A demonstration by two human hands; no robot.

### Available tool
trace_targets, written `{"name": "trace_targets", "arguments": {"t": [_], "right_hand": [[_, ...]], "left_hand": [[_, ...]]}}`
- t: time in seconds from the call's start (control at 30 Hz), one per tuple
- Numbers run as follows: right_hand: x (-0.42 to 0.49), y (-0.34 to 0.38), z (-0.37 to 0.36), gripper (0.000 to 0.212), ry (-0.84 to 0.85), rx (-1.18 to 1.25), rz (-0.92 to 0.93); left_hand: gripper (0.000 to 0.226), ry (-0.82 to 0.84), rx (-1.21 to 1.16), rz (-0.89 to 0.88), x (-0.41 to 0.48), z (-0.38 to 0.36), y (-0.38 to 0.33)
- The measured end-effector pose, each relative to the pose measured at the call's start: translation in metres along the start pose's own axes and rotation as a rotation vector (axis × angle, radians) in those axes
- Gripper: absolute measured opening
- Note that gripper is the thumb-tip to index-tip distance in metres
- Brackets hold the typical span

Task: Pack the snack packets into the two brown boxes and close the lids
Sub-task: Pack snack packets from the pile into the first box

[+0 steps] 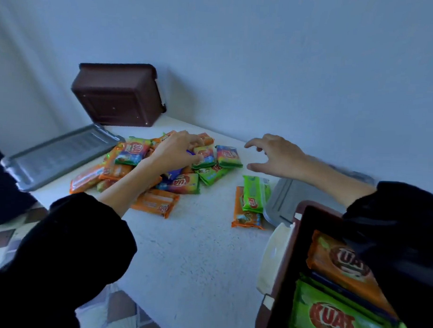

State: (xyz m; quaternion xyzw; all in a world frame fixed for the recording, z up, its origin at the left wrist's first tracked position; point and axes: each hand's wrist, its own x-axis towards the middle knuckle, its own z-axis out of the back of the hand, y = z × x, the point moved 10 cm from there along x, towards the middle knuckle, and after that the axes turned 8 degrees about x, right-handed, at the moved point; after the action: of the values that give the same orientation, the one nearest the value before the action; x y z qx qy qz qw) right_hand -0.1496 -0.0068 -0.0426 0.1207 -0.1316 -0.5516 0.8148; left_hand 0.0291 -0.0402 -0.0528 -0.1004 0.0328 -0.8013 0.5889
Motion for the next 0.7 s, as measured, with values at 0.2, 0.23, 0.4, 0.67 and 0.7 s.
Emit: {"name": "trace_targets", "arguments": {"t": [0.2, 0.23, 0.4, 0.67, 0.7], "right_hand": [[0.034, -0.036, -0.074, 0.063, 0.269, -0.066, -0.153], [0.033, -0.043, -0.083, 0.067, 0.325, -0.109, -0.191], [0.026, -0.053, -0.100, 0.067, 0.427, -0.150, -0.254], [0.029, -0.009, -0.105, 0.069, 0.348, 0.052, -0.044], [0.029, -0.005, -0.105, 0.069, 0.344, 0.046, -0.030]], "left_hand": [[0.063, 0.126, 0.072, 0.196, 0.024, -0.053, 0.055], [0.070, 0.165, 0.101, 0.232, 0.025, -0.062, 0.062], [0.071, 0.142, 0.159, 0.309, 0.031, -0.082, 0.078], [0.071, 0.045, 0.078, 0.267, 0.030, -0.077, 0.071], [0.070, 0.051, 0.086, 0.270, 0.029, -0.077, 0.071]]}}
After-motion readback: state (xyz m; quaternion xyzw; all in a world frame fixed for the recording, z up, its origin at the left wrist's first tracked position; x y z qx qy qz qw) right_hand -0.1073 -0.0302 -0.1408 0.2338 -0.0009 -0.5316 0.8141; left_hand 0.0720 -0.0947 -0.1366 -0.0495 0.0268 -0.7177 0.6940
